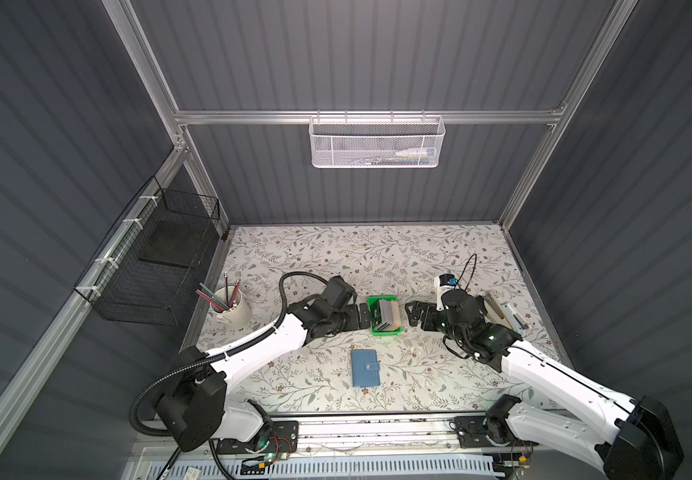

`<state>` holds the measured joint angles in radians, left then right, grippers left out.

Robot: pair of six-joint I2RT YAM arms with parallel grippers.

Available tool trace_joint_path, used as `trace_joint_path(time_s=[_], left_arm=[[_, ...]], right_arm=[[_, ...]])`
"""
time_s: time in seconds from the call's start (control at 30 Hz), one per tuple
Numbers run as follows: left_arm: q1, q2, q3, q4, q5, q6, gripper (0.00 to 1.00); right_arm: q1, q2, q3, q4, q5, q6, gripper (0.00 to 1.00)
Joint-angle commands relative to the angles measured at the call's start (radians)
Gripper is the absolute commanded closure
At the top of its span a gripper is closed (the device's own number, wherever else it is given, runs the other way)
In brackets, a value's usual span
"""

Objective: Put the credit cards into the card holder

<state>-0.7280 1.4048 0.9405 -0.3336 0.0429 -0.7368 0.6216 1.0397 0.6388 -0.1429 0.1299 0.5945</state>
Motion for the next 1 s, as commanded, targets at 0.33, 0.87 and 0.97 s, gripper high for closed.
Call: trace_joint_path(time_s=[0.33, 0.87, 0.97], left_arm=[[0.109, 0.189, 0.039, 0.170, 0.244, 0.158, 0.07], [0.104, 0.312, 0.013, 0.314, 0.348, 0.071, 0.26], [0.104, 0.312, 0.006, 0.321, 0.336, 0.068, 0.27]], right_arm=[[-0.026, 0.279, 0.088, 0.056, -0.155, 0.122, 0.25], [-0.102, 0.500, 0.087, 0.291, -0.380, 0.090, 0.33], [-0.102, 0.524, 0.091, 0.316, -0.401, 0.092, 0.38]])
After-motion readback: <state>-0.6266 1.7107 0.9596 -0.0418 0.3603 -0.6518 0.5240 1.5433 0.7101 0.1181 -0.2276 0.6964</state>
